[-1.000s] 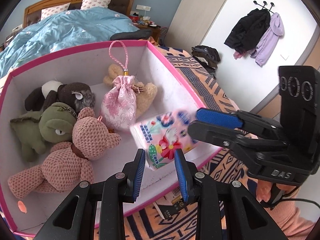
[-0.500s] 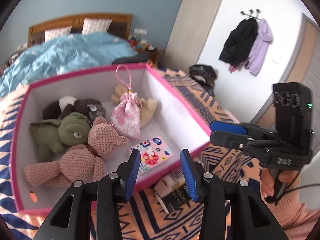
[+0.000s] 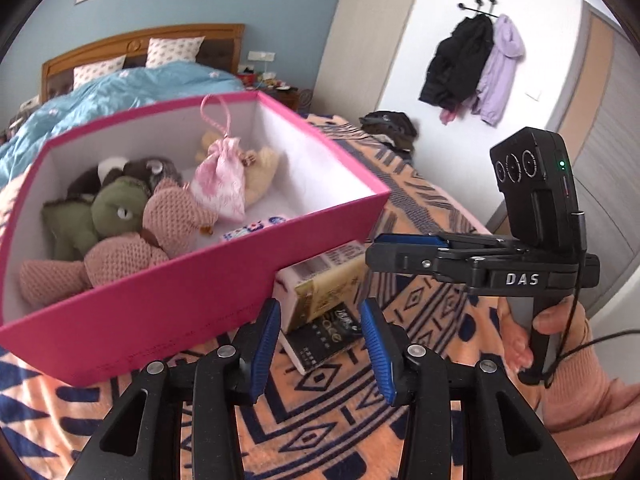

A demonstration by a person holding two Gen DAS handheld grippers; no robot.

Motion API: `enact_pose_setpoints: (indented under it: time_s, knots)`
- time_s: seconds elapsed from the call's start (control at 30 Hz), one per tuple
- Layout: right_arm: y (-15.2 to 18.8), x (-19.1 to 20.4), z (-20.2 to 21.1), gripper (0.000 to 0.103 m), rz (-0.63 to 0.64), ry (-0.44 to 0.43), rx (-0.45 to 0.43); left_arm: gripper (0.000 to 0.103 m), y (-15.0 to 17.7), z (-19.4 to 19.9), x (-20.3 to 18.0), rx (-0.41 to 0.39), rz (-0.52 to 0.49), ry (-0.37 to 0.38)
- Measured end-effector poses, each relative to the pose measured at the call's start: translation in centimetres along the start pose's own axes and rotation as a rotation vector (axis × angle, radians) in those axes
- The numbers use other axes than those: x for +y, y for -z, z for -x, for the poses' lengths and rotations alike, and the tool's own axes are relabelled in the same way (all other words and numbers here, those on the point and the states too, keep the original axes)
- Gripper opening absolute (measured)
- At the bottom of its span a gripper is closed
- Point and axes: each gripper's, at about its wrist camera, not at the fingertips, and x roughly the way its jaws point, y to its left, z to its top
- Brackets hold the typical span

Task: Organize objects
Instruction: 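Move the left gripper to the cream printed box and grasp it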

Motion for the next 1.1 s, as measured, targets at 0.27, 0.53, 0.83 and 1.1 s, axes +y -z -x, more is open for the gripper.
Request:
enact_pose_setpoints:
  time_s: [0.27,0.53,0.83,1.1]
  knots:
    - [0.2,-0.2,-1.4,0.031,-0.014,-0.042,0.020,0.040,0.1,-1.5,0.2,0.022,0.038,0.052]
    - [1.8,0.6,-0.6,0.031,0.051,-0.023,0.024,0.040,1.1,-0.9,-0.3,0.032,0.026,0.085]
    - [4.4,1.3,-0.5,0.031,0.098,-0.009,0.093,0.040,2.8,-1.7,0.4,0.081,0.073,0.107]
    - [5.3,0.6,-0.5,0.033,0.055,-0.013,0.103,0.040,3.3,-1.8,1.0,0.085,0.108,0.096]
